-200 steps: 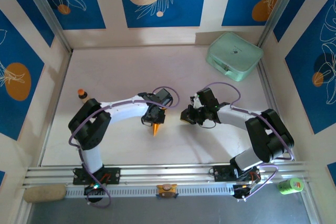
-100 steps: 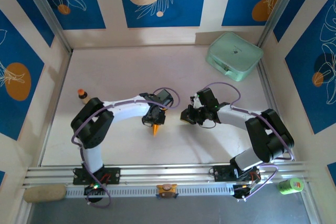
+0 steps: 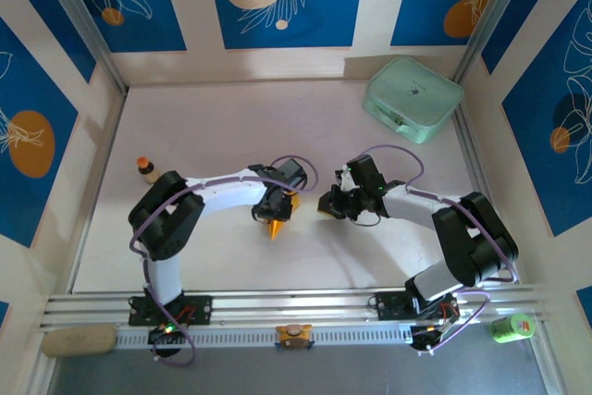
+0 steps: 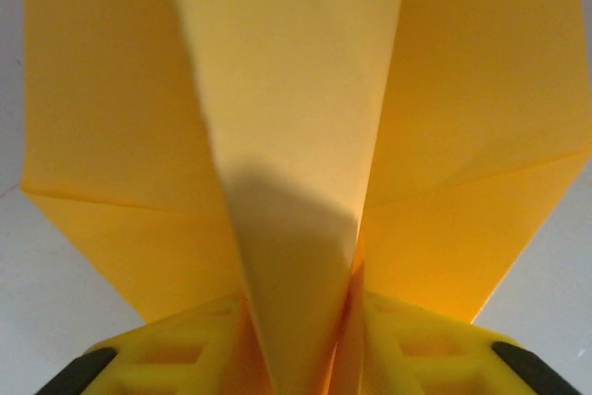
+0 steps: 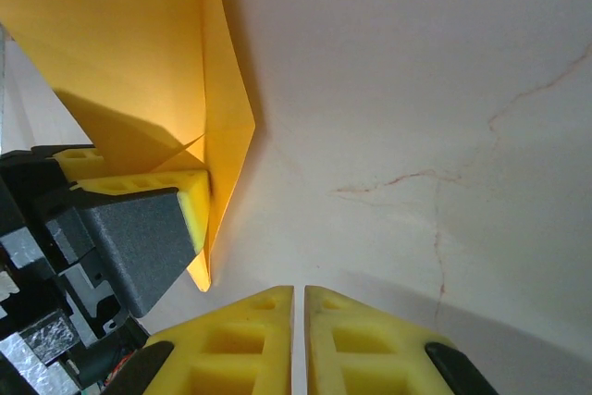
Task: Fold a paper plane with a square sheet of paper (pick it up from the middle)
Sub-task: Turn over a paper plane at the center of the table.
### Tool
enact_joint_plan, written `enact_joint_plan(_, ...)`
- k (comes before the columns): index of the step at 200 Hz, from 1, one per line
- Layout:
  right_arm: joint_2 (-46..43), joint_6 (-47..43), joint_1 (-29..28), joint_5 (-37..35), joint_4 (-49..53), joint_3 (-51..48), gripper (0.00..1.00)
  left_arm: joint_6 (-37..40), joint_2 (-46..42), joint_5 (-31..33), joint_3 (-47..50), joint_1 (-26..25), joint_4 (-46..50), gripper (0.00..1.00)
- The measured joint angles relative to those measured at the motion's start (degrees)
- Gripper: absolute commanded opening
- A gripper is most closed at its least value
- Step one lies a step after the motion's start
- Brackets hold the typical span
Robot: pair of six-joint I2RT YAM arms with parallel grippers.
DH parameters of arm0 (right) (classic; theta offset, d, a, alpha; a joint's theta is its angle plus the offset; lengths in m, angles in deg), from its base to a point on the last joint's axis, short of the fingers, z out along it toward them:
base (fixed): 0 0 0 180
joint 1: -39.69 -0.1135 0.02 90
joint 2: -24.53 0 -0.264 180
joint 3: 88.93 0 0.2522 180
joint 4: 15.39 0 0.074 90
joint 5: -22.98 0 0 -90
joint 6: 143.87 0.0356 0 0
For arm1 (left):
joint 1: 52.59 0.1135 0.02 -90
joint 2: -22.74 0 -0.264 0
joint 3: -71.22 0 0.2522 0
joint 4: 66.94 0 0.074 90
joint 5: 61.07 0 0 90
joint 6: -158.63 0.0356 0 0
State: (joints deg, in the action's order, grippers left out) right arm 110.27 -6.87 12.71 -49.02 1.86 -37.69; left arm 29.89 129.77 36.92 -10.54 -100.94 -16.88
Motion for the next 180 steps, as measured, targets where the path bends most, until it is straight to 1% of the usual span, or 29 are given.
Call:
enact_joint_plan(29, -0.02, 0.00, 0.00, -0.02, 0.02, 0.00, 0.12, -1.36, 0.22, 0.33, -0.26, -0.31, 0.00, 0.39)
enact_joint_plan(40, -0.02, -0.02, 0.00, -0.02, 0.02, 0.00, 0.12, -1.73, 0.31, 0.59, -0.33, -0.37, 0.02, 0.45)
enact_joint_plan(45, -0.02, -0.02, 0.00, -0.02, 0.02, 0.00, 0.12, -2.23, 0.33, 0.74, -0.37, -0.42, 0.02, 0.47)
enact_joint_plan(110, -0.02, -0.04, 0.15, 0.00, -0.02, 0.00, 0.12, -6.47, 1.97, 2.45, -2.89, -1.22, 2.36, 0.47)
enact_joint_plan(180, -1.99, -0.63, 2.58, 0.63, 0.07, 0.04, 0.12, -10.99, 2.56, 5.44, -5.05, -2.47, 5.95, 0.52)
